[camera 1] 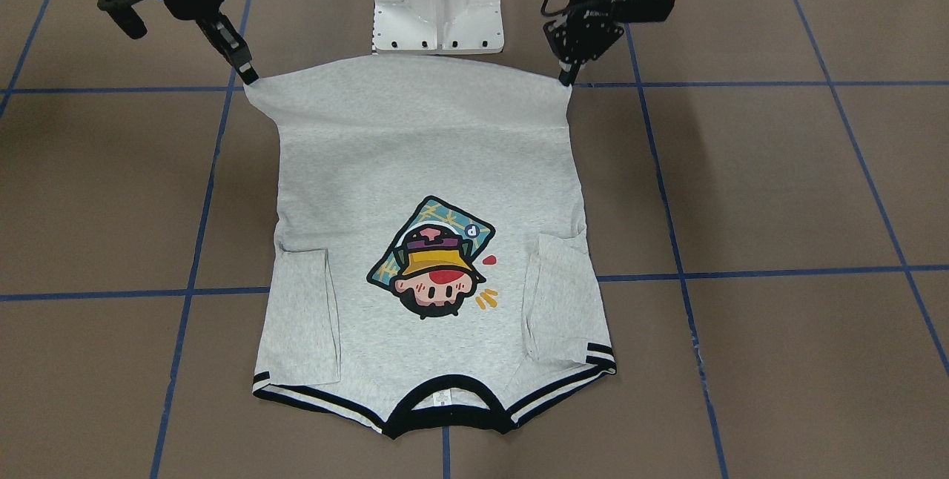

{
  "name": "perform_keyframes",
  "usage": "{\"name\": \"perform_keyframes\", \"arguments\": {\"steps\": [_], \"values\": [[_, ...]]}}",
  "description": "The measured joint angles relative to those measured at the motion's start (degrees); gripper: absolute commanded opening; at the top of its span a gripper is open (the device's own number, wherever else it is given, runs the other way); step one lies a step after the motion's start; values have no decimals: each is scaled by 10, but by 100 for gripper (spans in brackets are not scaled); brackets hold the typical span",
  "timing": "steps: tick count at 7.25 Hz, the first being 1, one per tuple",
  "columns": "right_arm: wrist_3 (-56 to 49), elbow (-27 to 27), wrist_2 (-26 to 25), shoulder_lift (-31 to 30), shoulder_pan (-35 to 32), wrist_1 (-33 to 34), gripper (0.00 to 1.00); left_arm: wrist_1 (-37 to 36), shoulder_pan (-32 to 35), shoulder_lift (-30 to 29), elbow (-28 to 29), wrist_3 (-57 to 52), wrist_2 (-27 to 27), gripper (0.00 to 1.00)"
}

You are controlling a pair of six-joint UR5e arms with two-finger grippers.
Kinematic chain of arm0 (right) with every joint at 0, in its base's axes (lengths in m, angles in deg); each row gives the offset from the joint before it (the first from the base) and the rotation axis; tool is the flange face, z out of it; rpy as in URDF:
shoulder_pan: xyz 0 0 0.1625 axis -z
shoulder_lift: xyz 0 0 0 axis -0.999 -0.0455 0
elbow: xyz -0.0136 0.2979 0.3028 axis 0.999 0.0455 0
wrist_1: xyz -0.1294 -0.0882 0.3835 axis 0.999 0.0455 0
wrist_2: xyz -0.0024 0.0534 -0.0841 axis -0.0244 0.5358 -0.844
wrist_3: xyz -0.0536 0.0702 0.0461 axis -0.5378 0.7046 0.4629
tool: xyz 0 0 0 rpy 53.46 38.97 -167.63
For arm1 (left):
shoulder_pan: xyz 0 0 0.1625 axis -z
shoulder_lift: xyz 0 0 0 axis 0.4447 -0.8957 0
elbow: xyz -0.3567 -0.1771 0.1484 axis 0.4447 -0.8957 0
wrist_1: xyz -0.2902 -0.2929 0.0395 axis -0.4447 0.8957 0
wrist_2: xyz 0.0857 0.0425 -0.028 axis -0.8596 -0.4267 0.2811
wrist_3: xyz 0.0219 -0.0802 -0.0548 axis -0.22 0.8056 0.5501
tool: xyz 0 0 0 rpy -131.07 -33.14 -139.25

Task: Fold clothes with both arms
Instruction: 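Lift the hem with both grippers and fold it up to the collar, then release the hem at the collar and raise both grippers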

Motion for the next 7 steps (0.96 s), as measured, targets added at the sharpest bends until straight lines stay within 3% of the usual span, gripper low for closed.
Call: {"name": "perform_keyframes", "arguments": {"steps": [1,3,5,7], "values": [[-51,51,5,68,-32,53,0,30,42,-29,66,-39,0,0],[-148,175,6,168,-92,86,0,125,105,-63,189,-89,0,0],[-187,320,4,264,-130,77,0,194,136,-96,286,-106,-2,0],[-193,448,3,327,-151,15,0,263,147,-125,373,-111,-8,0]]}}
